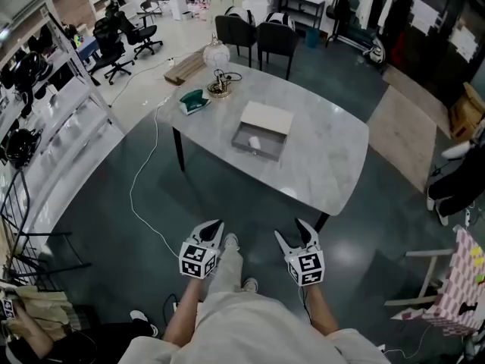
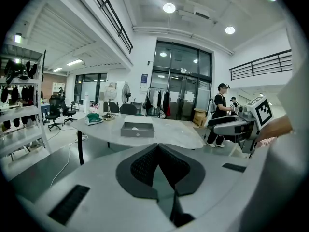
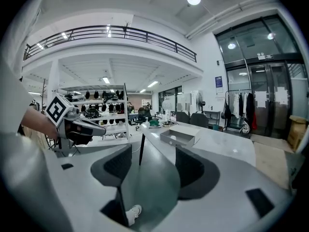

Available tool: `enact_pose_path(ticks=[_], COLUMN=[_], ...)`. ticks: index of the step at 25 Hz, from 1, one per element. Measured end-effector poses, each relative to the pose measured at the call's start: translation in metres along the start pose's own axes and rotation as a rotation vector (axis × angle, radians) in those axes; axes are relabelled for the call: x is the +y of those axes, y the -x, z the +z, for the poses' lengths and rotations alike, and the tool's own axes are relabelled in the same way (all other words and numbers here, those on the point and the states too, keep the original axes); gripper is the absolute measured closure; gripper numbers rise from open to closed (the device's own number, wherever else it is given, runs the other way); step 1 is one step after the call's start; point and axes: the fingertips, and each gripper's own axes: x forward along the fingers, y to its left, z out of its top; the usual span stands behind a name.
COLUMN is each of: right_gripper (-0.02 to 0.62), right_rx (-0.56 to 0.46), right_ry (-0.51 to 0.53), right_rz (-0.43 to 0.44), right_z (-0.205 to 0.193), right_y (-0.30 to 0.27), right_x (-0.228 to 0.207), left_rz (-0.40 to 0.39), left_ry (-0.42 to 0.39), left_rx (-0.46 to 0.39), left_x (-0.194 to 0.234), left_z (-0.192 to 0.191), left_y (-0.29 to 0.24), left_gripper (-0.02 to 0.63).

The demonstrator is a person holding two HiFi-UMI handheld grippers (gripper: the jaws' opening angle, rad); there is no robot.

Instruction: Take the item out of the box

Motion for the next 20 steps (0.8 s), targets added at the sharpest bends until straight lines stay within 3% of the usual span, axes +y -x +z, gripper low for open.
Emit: enact_pose_path(ticks=[12, 20], right_gripper=[0.328, 0.334], right_rx=[0.025, 0.041], right_ry=[0.011, 0.022], right_rz=[-0.008, -0.010], right_z=[0.009, 0.035], right_y=[-0.054, -0.107], right_x=[-0.023, -0.046], left_rz=[-0.026, -0.040], left_ry=[0.012, 0.032], left_rx=[0.008, -0.012], left_x=[0.035, 0.074], left_z=[0.010, 0.041], left_y=[-0.054, -0.098], left_gripper=[0.592, 0.592])
